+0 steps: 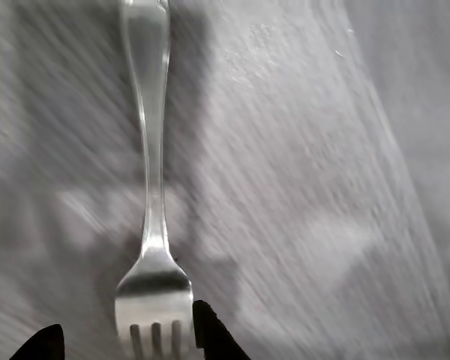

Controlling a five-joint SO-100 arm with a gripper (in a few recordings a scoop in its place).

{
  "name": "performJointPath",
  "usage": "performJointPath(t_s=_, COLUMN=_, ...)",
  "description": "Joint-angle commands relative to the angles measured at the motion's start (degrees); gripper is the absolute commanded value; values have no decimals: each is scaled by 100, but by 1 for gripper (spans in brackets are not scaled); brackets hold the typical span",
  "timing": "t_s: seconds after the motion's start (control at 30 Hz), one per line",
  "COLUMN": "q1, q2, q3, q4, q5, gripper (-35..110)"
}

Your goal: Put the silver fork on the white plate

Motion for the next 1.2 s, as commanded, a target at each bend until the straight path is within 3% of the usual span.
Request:
performJointPath(t_s=0.0, q1=26, q2=-79, q3=-193, q4=-105, q5=-26, gripper=19)
performJointPath(t_s=0.83, q1=-149, q2=-325, q3=-193, q4=-158, q5=-35, gripper=17)
performJointPath(t_s=1.17, q1=-167, q2=-325, q3=-202, q4=-176, q5=-35, gripper=4)
